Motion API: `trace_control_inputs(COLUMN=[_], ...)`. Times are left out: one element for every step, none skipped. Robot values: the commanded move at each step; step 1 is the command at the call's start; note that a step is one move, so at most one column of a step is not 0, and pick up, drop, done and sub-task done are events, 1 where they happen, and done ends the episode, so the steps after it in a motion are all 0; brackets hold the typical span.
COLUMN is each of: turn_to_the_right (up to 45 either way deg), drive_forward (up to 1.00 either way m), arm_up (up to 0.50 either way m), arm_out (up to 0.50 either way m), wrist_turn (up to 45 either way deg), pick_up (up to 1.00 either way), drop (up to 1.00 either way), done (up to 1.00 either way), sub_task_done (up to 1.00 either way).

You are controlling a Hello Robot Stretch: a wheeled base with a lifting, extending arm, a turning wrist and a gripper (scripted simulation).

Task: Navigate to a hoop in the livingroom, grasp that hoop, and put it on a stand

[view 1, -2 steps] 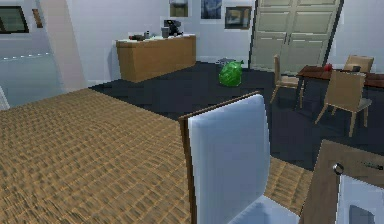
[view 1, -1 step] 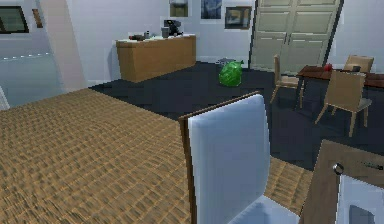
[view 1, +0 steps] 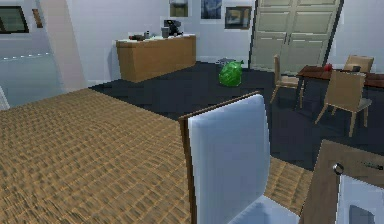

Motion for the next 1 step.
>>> trace_control_inputs(turn_to_the_right=[0.0], drive_forward=[0.00], arm_up=[0.10], arm_out=[0.00], wrist_turn=[0.0], pick_up=[0.00], drop=[0.00], done=[0.00], sub_task_done=[0.00])
